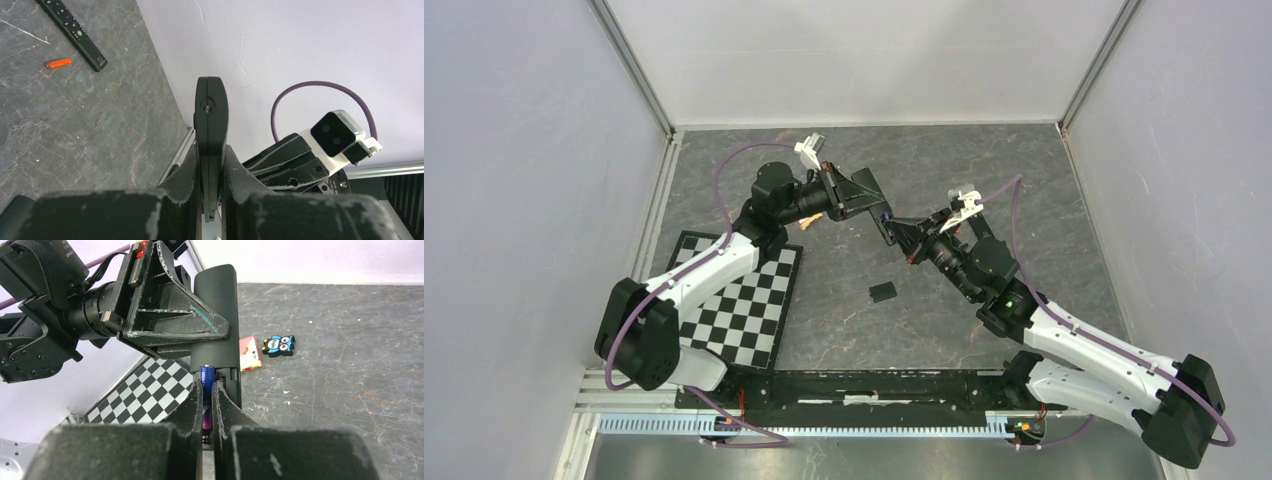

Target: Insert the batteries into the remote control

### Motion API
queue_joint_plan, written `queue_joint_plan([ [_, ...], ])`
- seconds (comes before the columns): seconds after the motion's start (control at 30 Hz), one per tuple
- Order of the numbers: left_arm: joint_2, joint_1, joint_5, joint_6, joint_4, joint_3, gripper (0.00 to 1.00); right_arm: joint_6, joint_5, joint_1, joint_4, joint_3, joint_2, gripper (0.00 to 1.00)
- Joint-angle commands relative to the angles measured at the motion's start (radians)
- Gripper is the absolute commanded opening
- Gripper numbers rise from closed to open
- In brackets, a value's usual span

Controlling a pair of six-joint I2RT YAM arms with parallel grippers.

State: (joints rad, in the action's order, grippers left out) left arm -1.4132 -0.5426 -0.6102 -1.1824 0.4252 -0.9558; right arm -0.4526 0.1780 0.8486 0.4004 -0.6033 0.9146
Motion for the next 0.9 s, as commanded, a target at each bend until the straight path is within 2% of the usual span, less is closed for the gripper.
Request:
queue_joint_plan([
  [0.0,0.027,0.004,0.011,-0.046,0.111,0.009,0.02,-0.037,-0.061,0.001,-0.038,0.025,-0.010,0.02],
  [0.63,0.065,0.012,0.063,-0.112,0.290,0.064,0.02,-0.032,-0.143,0.002,-0.136,0.034,0.020,0.00],
  [0.87,0.096,0.013,0.091,-0.085,0.302,0.069,0.02,-0.028,-0.161,0.001,-0.206,0.017,0.053,0.00],
])
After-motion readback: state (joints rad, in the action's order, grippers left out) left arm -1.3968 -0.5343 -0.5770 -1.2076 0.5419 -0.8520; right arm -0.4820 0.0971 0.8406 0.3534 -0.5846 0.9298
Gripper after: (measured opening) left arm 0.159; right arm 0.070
